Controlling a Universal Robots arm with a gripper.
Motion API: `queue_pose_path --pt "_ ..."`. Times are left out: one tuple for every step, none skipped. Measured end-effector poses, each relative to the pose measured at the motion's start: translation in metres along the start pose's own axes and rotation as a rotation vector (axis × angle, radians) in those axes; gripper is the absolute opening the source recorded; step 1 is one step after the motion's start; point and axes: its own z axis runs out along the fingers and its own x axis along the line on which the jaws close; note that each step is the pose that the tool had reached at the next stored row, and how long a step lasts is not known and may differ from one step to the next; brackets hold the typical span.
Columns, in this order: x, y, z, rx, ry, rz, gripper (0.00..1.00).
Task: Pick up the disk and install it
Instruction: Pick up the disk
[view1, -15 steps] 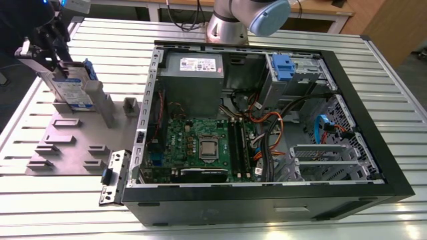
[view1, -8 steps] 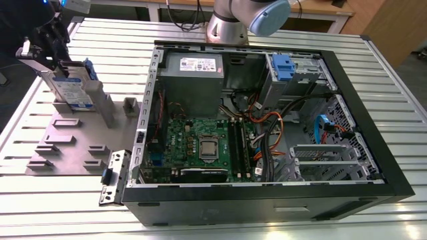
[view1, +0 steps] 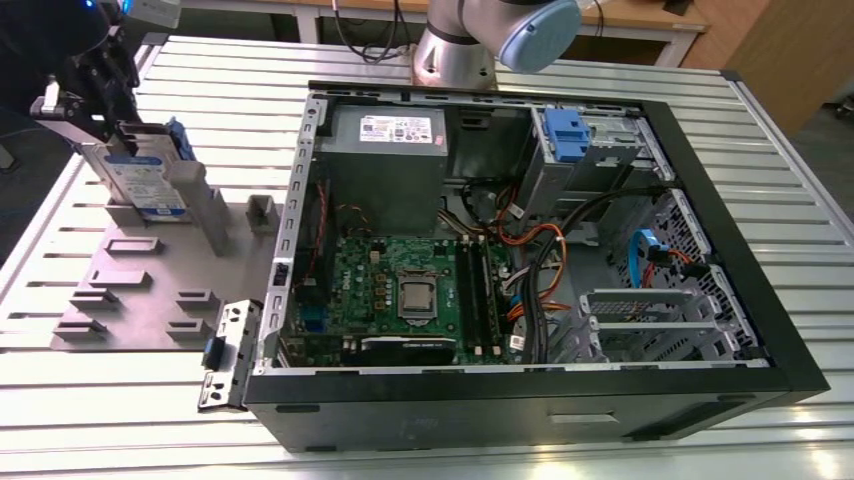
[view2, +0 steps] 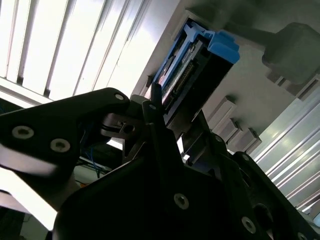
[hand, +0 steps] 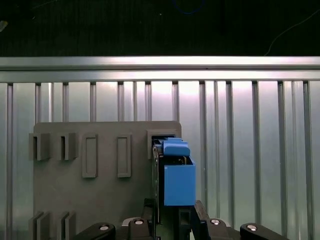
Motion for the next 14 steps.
queue_pose_path --pt "0.0000 0.0000 0.0001 0.0002 -0.0001 0.003 0.42" --pt "0.0000 0.0000 0.0002 0.0003 -0.0001 0.004 0.42" --pt "0.0000 0.0000 0.0001 0.0002 -0.0001 0.004 0.42" --pt "0.0000 0.0000 0.0001 0.0003 0.0002 0.004 0.42" --pt "0.0001 0.0000 0.0002 0.0004 0.0009 0.005 0.42" --pt "0.0001 -0.0002 0.0003 0.0007 0.0019 0.009 0.42" --pt "0.0001 -0.0004 0.0003 0.0009 0.0030 0.013 0.42" --pt "0.0001 -0.0006 0.0002 0.0009 0.0043 0.017 0.42" --pt "0.0000 -0.0008 0.0002 0.0012 0.0056 0.020 0.42" --pt "0.0000 -0.0010 0.0002 0.0014 0.0072 0.023 0.42" --pt "0.0001 -0.0010 0.0002 0.0015 0.0087 0.024 0.42" --pt "0.0001 -0.0010 0.0002 0.0015 0.0088 0.024 0.42" --pt "0.0001 -0.0010 0.0002 0.0014 0.0089 0.024 0.42" --pt "0.0000 -0.0011 0.0002 0.0015 0.0099 0.024 0.42"
